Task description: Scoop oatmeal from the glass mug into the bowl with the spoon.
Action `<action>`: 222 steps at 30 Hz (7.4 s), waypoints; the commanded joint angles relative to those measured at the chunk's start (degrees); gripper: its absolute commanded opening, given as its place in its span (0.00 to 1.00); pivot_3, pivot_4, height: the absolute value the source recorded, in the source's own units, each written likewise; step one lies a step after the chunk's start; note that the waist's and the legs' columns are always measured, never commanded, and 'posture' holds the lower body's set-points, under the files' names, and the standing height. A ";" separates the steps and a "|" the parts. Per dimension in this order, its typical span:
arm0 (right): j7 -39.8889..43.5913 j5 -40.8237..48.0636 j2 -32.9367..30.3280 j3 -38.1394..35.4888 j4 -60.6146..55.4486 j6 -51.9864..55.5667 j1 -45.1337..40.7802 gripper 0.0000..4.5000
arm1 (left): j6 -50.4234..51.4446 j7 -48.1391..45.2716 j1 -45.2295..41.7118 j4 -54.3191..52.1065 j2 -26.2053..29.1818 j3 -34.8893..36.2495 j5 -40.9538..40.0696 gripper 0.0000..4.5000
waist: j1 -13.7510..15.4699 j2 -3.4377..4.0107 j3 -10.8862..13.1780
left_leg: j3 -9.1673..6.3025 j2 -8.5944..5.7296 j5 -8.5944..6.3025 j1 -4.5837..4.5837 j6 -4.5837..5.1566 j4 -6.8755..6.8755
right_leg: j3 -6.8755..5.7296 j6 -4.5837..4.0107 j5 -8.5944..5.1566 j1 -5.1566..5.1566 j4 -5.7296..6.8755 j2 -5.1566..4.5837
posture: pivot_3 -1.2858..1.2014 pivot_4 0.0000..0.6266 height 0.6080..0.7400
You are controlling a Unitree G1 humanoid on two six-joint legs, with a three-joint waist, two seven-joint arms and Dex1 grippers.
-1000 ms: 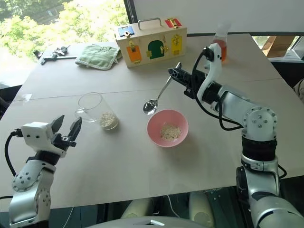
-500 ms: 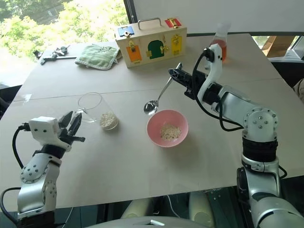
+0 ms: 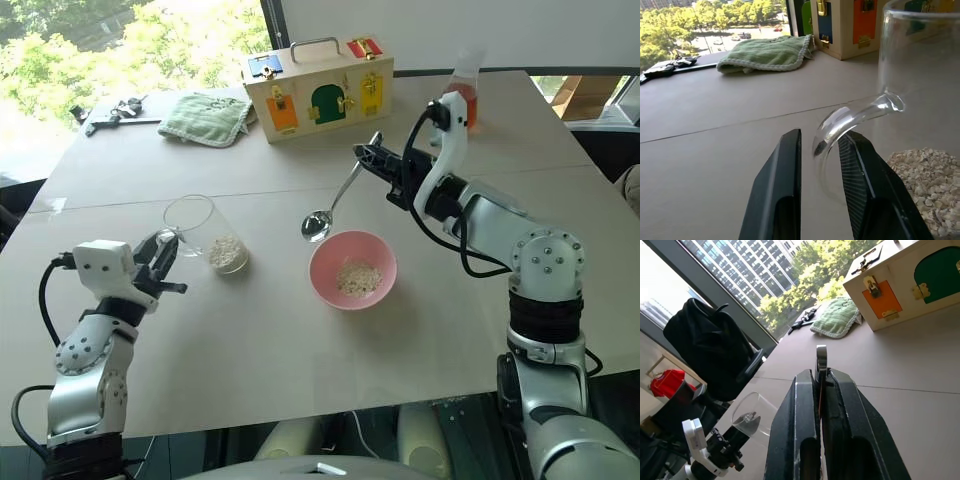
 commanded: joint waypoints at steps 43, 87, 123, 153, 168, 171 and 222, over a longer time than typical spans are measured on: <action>8.92 -10.56 1.67 1.26 1.33 -1.73 -11.90 0.00 | -2.11 -0.54 -4.85 3.65 0.16 -5.06 0.89 0.00 | -0.04 -0.01 -0.03 | 0.01 -0.01 0.00 -0.01 0.00 0.03 | -0.01 0.00 0.00 -0.01 0.03 -0.02 | 0.52 0.24 1.00; 28.34 -45.88 10.33 17.67 8.33 -6.21 -10.17 0.00 | -2.29 -3.79 -14.87 7.20 -3.35 -17.29 4.76 0.00 | -0.01 -0.01 -0.03 | -0.08 -0.09 0.02 -0.05 -0.02 0.08 | -0.11 0.01 0.00 -0.05 0.07 -0.04 | 0.52 0.24 1.00; 1.25 -27.03 24.63 -19.35 12.54 21.06 -18.33 0.00 | -13.86 -6.73 -20.20 22.34 -5.78 -18.22 5.39 0.00 | -0.37 0.03 -0.11 | -0.09 -0.10 0.04 -0.03 -0.05 0.09 | -0.10 0.00 0.00 -0.05 0.18 -0.05 | 0.52 0.24 1.00; -19.01 -6.54 25.20 -28.66 17.19 19.16 -18.94 0.00 | -14.61 -5.36 -19.81 21.61 -8.36 -16.86 3.95 0.00 | -0.25 0.06 -0.13 | -0.08 -0.10 0.04 -0.03 -0.04 0.09 | -0.08 0.00 0.00 -0.04 0.18 -0.06 | 0.52 0.24 1.00; -24.79 4.92 20.55 -23.86 18.95 12.45 -15.98 0.00 | -16.03 -5.83 -20.91 23.14 -8.47 -16.46 3.38 0.00 | -0.36 0.06 -0.12 | -0.08 -0.10 0.05 -0.04 -0.04 0.09 | -0.08 0.00 0.00 -0.04 0.17 -0.05 | 0.52 0.24 1.00; -25.49 7.77 19.04 -22.81 18.65 11.37 -15.52 0.00 | -16.73 -5.92 -21.80 24.46 -8.56 -16.40 3.36 0.00 | -0.36 0.06 -0.12 | -0.07 -0.10 0.05 -0.04 -0.04 0.09 | -0.08 0.00 0.00 -0.04 0.17 -0.05 | 0.52 0.24 1.00; 42.30 -30.94 -28.89 15.68 -18.84 -4.80 -4.96 0.00 | -20.02 -9.93 -26.61 33.12 -9.19 -17.23 4.05 0.00 | 0.39 -0.03 -0.11 | -0.12 -0.10 0.05 -0.13 -0.01 0.15 | -0.19 0.03 0.01 0.01 0.04 -0.10 | 0.52 0.24 1.00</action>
